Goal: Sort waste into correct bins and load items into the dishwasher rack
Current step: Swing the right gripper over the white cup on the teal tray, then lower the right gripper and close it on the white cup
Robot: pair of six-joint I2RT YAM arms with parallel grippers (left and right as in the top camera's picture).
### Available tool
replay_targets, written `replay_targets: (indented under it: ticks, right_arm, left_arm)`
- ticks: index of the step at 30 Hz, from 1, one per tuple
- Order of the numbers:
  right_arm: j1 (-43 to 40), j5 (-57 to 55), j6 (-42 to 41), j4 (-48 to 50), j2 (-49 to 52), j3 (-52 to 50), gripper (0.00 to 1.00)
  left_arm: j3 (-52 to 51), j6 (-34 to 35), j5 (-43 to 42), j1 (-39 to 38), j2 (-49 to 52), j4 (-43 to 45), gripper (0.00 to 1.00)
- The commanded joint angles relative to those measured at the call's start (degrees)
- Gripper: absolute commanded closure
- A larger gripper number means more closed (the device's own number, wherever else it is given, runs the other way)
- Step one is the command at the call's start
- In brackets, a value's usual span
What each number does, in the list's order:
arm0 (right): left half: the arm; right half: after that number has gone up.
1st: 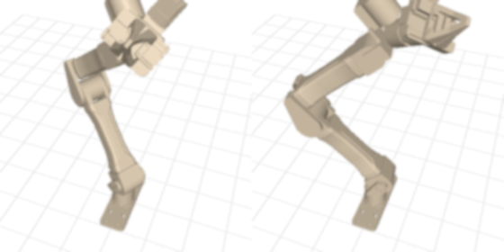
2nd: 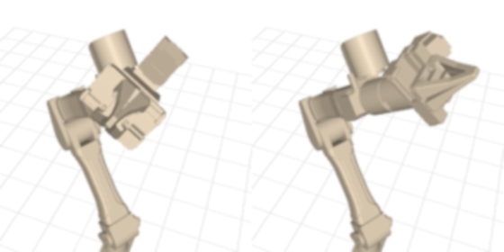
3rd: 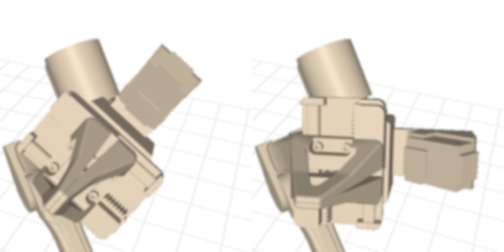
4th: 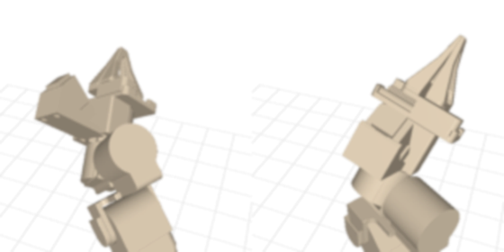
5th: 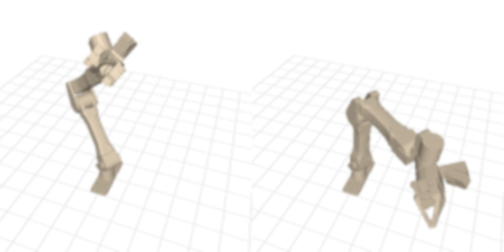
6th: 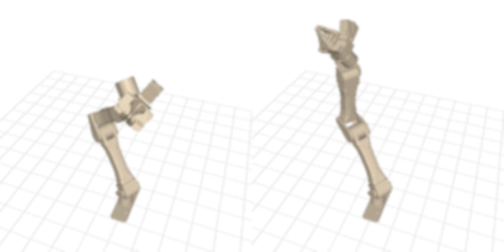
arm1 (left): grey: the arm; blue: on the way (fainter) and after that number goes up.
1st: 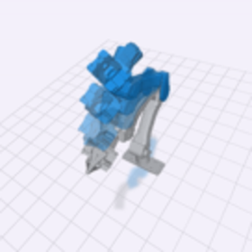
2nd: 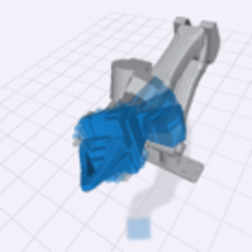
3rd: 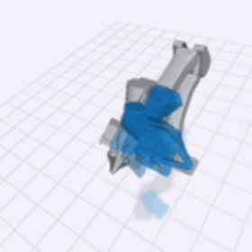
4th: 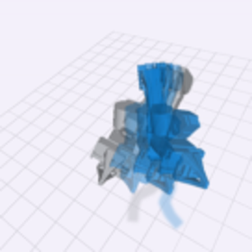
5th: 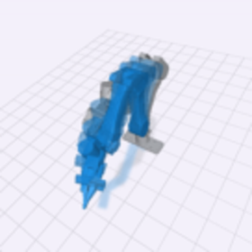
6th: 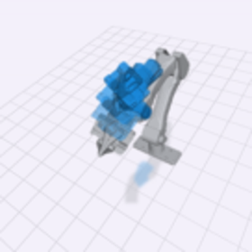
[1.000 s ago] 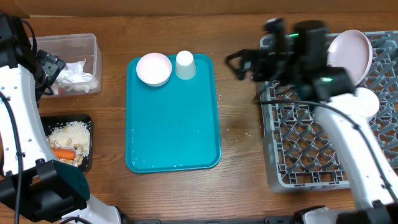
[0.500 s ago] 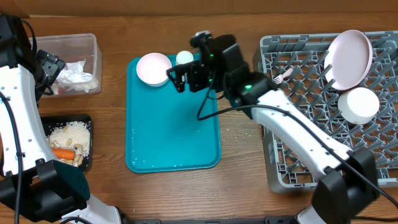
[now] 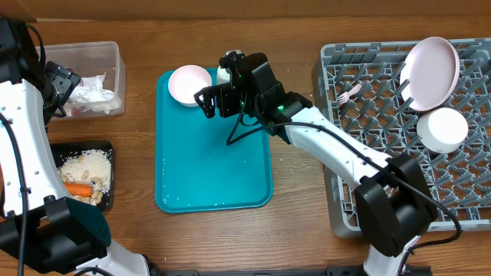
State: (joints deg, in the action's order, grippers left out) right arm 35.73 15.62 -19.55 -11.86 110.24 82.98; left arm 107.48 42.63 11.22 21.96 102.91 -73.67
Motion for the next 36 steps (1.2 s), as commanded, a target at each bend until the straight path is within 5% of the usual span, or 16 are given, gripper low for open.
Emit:
replay_targets:
  ticks: [1, 17, 36]
  right_arm:
    - [0.3, -0.4, -0.4, 0.9, 2.1, 1.0, 0.00]
    - [-2.5, -17.8, 0.6, 7.5, 5.0, 1.0, 0.00]
    - [-3.9, -14.8, 12.2, 18.4, 12.8, 1.0, 0.00]
  left_arm:
    - [0.3, -0.7, 0.8, -0.2, -0.2, 0.0, 0.00]
    - [0.3, -0.7, 0.8, -0.2, -0.2, 0.0, 0.00]
    - [0.3, -0.7, 0.8, -0.2, -0.2, 0.0, 0.00]
